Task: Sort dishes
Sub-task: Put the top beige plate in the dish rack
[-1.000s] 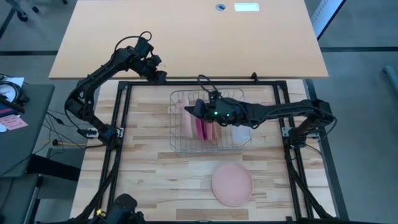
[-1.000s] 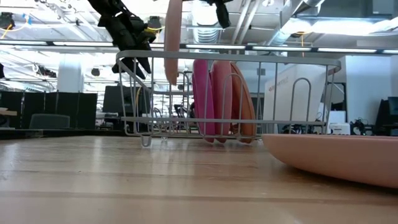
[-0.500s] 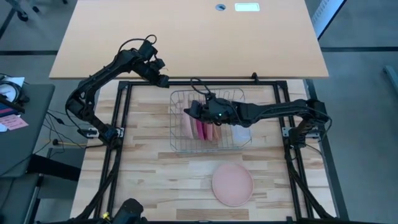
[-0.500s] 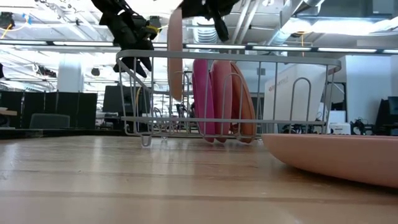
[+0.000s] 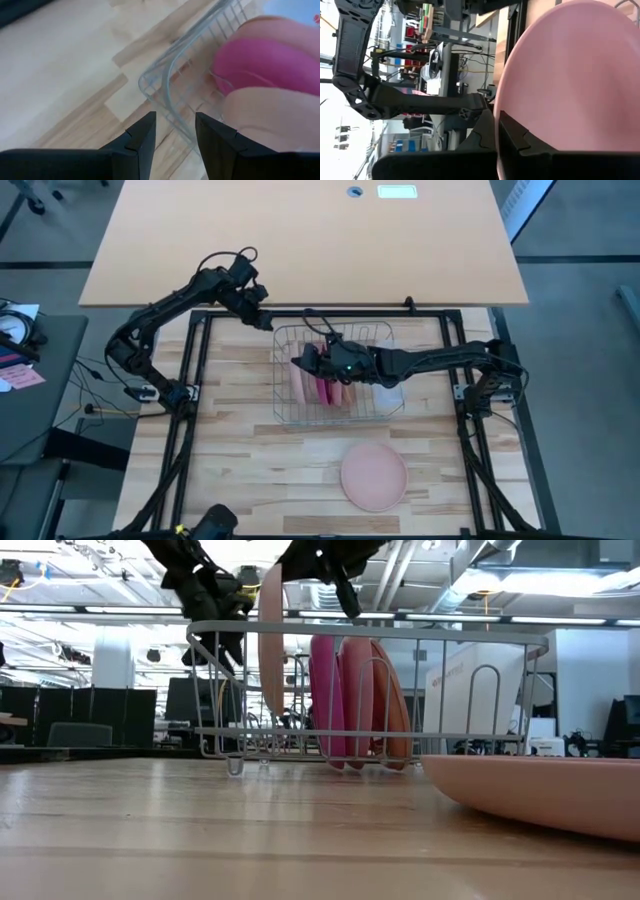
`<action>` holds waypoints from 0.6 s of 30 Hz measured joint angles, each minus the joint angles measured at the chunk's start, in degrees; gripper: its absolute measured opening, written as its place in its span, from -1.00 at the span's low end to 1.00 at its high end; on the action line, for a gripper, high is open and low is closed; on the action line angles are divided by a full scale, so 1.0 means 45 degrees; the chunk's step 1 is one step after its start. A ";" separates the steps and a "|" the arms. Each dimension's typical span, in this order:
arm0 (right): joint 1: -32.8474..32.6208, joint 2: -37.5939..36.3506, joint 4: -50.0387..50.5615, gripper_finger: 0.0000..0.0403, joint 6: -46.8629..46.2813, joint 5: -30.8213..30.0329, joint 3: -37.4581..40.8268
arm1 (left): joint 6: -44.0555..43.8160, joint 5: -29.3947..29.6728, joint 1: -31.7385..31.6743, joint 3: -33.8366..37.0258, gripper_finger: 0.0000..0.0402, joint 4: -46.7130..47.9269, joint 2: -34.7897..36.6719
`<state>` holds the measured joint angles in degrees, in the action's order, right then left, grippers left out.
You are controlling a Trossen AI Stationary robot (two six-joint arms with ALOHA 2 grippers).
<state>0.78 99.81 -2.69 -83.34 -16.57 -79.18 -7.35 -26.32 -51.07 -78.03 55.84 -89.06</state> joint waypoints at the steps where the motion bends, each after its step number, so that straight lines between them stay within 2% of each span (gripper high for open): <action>1: 0.0001 -0.0001 0.0021 -1.00 0.0074 0.0002 0.0000 | 0.0000 0.0004 0.0000 0.0102 -0.34 0.0010 0.0000; 18: 0.0049 -0.0107 0.1524 -1.00 -0.0192 0.0008 -0.0005 | -0.0141 -0.0059 0.0063 0.0333 -0.34 -0.0355 -0.0005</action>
<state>1.00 99.33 4.17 -84.20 -16.53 -79.20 -7.99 -26.59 -50.78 -76.53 54.24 -89.08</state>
